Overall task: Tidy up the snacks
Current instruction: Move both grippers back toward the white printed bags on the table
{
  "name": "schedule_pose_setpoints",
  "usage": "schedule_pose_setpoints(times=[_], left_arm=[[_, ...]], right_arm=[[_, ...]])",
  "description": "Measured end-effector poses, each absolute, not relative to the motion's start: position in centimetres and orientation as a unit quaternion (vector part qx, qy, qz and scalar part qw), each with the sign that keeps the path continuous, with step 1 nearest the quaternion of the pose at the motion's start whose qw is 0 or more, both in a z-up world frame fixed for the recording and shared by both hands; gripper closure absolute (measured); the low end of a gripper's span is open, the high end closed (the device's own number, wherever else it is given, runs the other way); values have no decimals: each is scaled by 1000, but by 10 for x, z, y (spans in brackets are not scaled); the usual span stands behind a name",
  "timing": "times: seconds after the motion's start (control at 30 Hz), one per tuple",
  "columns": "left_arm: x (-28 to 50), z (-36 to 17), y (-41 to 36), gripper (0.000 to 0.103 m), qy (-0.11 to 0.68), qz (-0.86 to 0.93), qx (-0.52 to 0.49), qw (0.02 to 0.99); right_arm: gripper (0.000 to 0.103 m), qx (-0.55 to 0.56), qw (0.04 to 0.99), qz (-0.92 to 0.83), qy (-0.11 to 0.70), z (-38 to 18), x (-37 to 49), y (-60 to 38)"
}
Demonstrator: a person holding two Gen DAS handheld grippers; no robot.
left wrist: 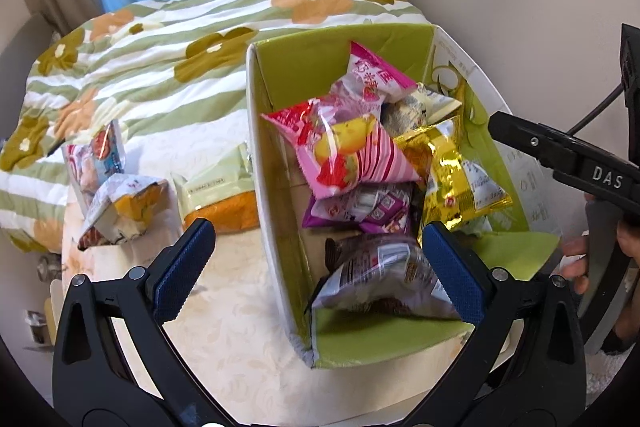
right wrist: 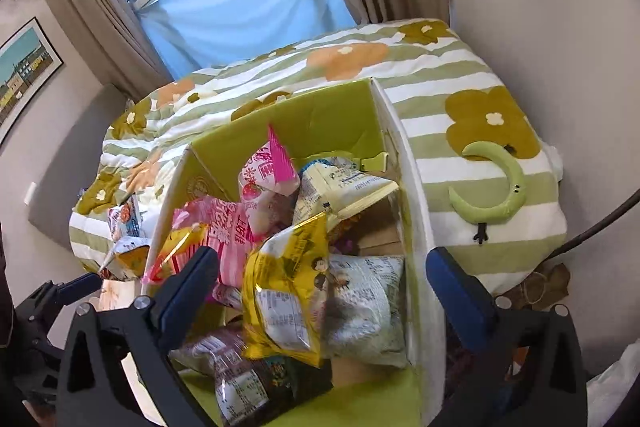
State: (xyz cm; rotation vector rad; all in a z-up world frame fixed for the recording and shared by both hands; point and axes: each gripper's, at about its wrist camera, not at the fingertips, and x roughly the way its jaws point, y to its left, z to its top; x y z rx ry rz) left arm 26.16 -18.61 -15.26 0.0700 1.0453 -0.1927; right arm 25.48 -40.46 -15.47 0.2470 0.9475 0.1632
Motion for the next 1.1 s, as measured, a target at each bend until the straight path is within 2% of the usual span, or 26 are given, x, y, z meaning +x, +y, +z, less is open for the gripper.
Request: schedule_pose_setpoints(times=[0.53,0.83,1.1], left_arm=[[218,-115,-154,1,458,-73,22,885],[191,-97,-64,1,432,-22,-16,901],[194,-102,35,1,440,-18,-43,897]], right_arm=[[0,86,885,97,446,-113,221,-376],[0,56,903,137,404,-82,208,-307],[0,49,903,148,400,-79,209,-224]])
